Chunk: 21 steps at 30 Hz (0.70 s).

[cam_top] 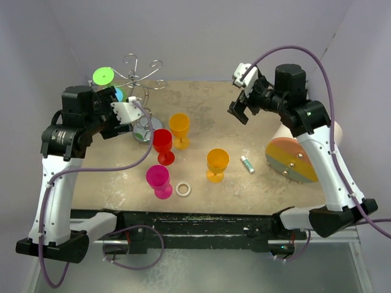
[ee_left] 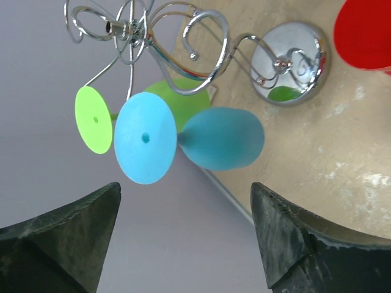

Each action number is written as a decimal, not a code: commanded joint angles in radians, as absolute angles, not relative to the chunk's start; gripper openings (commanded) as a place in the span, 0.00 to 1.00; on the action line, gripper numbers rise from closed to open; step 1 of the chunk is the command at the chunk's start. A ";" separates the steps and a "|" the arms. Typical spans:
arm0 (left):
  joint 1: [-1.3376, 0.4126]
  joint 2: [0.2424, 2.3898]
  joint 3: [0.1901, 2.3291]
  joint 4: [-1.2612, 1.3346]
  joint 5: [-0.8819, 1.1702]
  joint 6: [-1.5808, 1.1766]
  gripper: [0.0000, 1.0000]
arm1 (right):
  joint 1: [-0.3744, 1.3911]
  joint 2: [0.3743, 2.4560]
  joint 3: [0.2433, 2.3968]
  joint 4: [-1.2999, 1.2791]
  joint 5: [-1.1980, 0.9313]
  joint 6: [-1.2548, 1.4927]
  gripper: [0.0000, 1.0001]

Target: Place the wine glass upside down on the wine glass rack

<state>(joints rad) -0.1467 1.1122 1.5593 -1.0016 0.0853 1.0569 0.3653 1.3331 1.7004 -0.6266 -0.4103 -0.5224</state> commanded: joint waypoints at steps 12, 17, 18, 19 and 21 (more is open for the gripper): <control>-0.065 1.025 1.635 -0.985 0.363 0.746 0.99 | 0.364 1.362 1.582 -0.912 -0.494 -0.647 1.00; -0.051 1.011 1.601 -0.865 0.413 0.605 0.99 | 0.367 1.380 1.555 -0.876 -0.534 -0.529 1.00; -0.047 1.013 1.593 -0.842 0.424 0.570 0.99 | 0.375 1.383 1.543 -0.863 -0.536 -0.510 0.99; -0.044 1.016 1.588 -0.820 0.432 0.539 0.99 | 0.387 1.386 1.529 -0.849 -0.526 -0.489 0.98; -0.035 1.022 1.583 -0.787 0.433 0.489 0.99 | 0.426 1.390 1.498 -0.825 -0.484 -0.460 0.95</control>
<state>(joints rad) -0.0540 1.0191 1.5944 -0.9218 0.3744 0.6491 0.3752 1.3766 1.5417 -0.8730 -0.4892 -0.5617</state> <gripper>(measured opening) 0.990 0.975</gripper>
